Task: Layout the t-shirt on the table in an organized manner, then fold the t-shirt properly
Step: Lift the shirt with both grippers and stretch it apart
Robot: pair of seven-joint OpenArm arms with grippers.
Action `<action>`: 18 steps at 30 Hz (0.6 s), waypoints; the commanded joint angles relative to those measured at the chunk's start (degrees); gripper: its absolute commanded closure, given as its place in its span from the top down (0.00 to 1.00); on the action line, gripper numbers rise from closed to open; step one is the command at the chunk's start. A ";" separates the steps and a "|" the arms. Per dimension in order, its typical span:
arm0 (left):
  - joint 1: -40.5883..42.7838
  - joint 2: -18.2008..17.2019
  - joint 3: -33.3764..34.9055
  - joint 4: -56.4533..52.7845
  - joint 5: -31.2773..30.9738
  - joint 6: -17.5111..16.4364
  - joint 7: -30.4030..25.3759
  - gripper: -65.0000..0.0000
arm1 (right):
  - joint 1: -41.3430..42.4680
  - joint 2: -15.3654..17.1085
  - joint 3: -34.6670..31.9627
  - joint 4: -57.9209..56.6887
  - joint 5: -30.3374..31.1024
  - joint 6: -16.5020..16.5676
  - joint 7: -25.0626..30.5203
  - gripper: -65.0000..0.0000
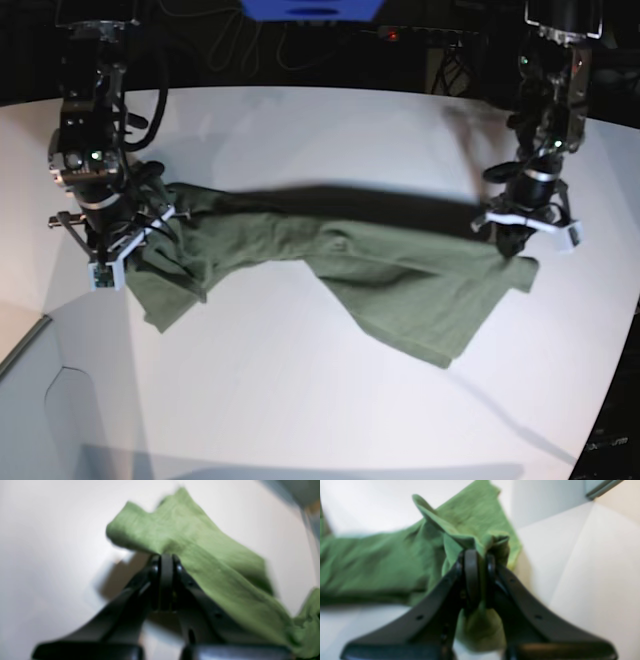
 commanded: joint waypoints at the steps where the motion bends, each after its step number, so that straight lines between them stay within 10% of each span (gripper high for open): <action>1: 1.35 -0.61 -2.87 1.79 0.20 0.05 -1.38 0.00 | 0.56 0.31 0.57 1.19 0.10 0.08 1.89 0.00; 18: 14.18 2.47 -18.43 12.52 0.11 -0.12 -1.46 0.00 | -4.36 -7.77 14.02 4.26 0.36 0.16 16.22 0.00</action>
